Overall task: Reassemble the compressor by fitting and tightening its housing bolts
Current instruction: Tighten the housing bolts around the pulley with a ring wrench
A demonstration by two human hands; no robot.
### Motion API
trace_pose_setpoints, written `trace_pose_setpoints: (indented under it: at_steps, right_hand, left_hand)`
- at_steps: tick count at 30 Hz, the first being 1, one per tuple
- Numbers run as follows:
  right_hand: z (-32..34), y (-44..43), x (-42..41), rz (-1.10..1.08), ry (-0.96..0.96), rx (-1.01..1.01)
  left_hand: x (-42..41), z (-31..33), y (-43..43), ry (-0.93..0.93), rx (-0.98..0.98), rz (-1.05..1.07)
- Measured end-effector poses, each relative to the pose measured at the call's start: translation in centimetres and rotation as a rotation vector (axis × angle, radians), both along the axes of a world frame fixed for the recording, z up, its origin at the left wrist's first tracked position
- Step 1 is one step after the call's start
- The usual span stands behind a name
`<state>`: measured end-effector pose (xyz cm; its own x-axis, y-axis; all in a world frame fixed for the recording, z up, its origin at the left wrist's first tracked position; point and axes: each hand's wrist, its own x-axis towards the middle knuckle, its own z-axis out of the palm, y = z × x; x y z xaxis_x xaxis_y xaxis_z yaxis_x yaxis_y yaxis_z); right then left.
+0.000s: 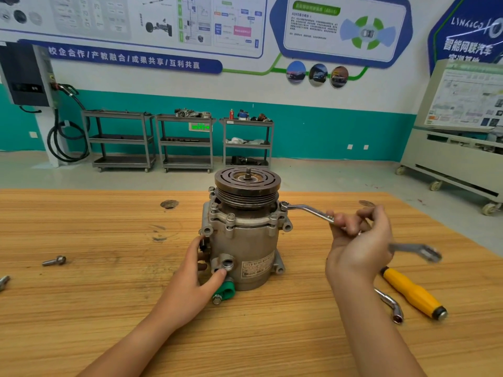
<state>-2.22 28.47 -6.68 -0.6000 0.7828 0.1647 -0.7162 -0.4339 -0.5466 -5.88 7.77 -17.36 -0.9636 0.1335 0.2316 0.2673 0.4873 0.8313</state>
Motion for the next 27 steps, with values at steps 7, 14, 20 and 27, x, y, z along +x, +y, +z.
trace_pose_setpoints:
  at_steps: [7,14,20,27]
  right_hand:
    - [-2.8,-7.2,3.1,-0.010,-0.018,0.423]
    - [4.2,-2.9,3.5,0.079,0.235,-0.008]
    - [5.3,0.1,3.9,0.429,0.167,-0.299]
    - [4.0,-0.5,3.2,0.637,0.032,-0.395]
  left_hand:
    - [0.0,-0.1,0.0,0.014,-0.009,0.006]
    - [0.4,0.2,0.1,0.006,-0.017,0.003]
    - [3.3,5.1,1.9,0.760,0.002,0.098]
    - [4.6,12.0,6.6,1.030,-0.511,-0.008]
